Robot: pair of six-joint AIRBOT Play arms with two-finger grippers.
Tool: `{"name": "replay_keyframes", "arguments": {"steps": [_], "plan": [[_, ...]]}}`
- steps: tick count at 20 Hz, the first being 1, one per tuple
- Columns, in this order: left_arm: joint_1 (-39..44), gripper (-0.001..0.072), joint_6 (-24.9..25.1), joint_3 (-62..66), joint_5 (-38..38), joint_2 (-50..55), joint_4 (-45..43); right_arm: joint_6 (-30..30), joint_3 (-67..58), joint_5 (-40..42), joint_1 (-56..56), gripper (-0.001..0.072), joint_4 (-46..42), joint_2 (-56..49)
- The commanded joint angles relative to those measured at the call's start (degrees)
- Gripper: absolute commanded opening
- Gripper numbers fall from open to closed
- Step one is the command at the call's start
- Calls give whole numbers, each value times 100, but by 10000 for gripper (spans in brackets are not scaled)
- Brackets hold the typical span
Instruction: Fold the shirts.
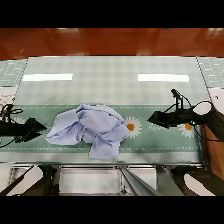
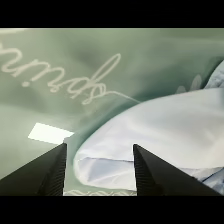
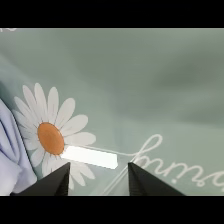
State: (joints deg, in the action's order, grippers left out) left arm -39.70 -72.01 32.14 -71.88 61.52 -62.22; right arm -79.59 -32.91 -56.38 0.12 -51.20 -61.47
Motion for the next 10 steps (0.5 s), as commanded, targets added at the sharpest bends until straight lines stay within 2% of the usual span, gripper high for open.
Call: {"name": "replay_keyframes", "arguments": {"steps": [1, 2, 6, 10], "plan": [[-223, 505, 46, 129, -273, 273, -216, 61, 0, -7, 11, 414, 15, -15], [-186, 505, -94, 68, -372, 409, -299, 68, 0, 0, 11, 414, 17, -15], [262, 505, -96, -181, -522, 999, 208, 125, 0, 188, 11, 414, 271, -15], [1029, 501, 236, -221, -372, 1434, 942, 210, 0, 315, 11, 414, 601, -15]]}}
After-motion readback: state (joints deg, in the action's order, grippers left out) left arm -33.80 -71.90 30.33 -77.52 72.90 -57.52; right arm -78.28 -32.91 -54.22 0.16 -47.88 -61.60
